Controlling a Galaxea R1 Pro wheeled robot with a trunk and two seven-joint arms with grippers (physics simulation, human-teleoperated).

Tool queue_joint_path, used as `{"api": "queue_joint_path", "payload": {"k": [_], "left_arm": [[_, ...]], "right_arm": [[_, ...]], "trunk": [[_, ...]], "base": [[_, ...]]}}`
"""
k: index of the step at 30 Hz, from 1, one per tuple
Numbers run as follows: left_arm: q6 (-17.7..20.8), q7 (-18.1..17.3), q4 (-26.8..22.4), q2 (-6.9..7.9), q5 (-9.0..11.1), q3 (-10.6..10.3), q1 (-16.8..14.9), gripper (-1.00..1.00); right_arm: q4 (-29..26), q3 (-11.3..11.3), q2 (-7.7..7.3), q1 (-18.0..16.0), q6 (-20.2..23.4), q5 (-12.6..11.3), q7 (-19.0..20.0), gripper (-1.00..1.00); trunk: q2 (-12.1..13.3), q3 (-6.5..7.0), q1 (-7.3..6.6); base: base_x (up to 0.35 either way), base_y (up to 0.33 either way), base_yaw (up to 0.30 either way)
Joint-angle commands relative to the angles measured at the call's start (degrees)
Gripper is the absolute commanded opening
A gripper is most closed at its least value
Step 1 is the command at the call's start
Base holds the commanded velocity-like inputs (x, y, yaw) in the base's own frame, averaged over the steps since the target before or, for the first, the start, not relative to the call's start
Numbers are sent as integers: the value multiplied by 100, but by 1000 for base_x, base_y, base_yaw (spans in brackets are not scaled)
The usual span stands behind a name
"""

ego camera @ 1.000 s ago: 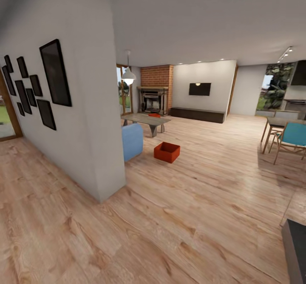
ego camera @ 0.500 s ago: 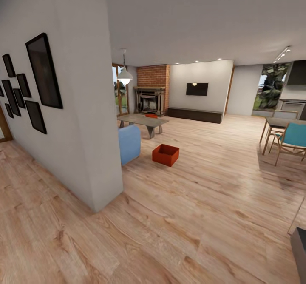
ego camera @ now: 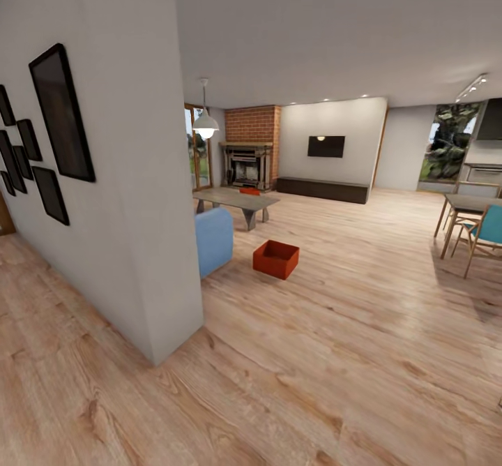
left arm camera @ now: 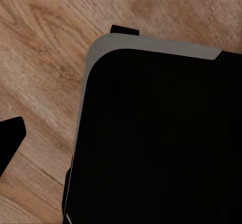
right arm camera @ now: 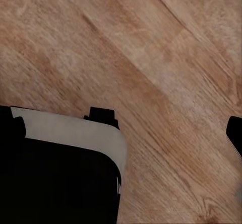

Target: Move the two storage containers from the living room to the garage. In the garage, place one container on the floor and stack the other container on top of it (either order is fine).

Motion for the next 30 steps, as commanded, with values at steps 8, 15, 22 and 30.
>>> {"api": "queue_joint_path", "payload": {"k": [8, 15, 22, 30], "left_arm": [[-11, 5, -2, -1, 23, 25, -1, 100], [-11, 3, -2, -1, 23, 25, -1, 100], [-11, 6, -2, -1, 23, 25, -1, 100], [-11, 5, -2, -1, 23, 25, -1, 100]], "right_arm": [[15, -14, 17, -7, -24, 38, -63, 100], [15, -14, 19, -7, -24, 51, -69, 100], [15, -10, 19, -7, -24, 52, -69, 100], [15, -9, 19, -7, -24, 52, -69, 100]], "trunk": [[-3, -6, 3], [-3, -6, 3], [-3, -6, 3], [-3, -6, 3]], "base": [[323, 101, -87], [323, 101, -274], [323, 98, -286], [323, 78, -286]]}}
